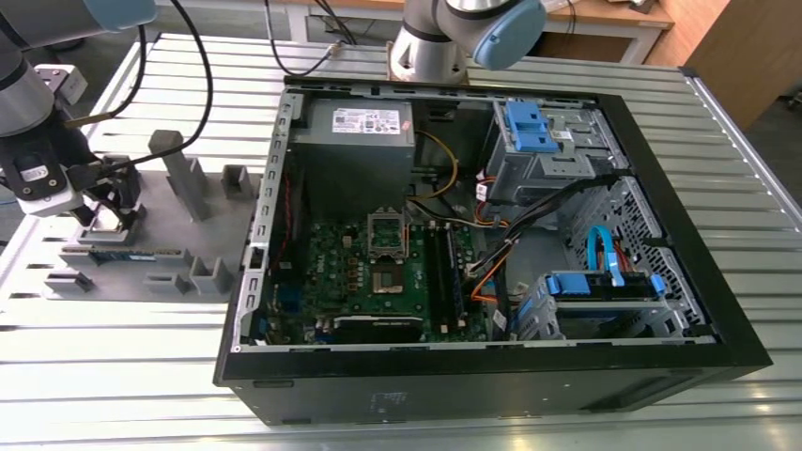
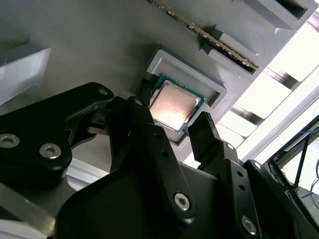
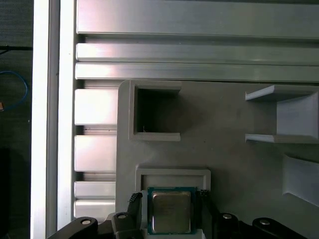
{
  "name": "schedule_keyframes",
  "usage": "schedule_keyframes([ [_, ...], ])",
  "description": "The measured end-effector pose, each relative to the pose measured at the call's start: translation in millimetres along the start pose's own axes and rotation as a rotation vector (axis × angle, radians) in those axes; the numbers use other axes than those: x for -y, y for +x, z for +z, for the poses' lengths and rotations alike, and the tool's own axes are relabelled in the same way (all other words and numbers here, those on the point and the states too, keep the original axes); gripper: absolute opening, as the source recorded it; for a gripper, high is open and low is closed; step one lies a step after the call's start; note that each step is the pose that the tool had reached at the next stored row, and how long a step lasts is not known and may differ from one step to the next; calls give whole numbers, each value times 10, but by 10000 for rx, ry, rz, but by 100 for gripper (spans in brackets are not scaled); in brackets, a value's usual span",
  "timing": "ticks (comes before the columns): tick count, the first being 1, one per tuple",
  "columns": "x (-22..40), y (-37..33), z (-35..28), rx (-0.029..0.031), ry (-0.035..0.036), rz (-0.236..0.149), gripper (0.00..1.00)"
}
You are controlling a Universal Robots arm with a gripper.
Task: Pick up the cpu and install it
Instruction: 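Pick up the cpu and move it towards the insertion slot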
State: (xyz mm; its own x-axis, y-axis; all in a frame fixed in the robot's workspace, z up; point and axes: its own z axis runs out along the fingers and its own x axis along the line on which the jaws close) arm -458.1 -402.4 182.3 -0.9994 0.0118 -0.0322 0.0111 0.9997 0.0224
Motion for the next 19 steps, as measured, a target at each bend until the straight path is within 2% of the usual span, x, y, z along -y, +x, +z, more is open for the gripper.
schedule_keyframes([
  [10, 0, 0, -4, -2, 3, -53, 58],
  [19, 0, 0, -4, -6, 4, -286, 58],
])
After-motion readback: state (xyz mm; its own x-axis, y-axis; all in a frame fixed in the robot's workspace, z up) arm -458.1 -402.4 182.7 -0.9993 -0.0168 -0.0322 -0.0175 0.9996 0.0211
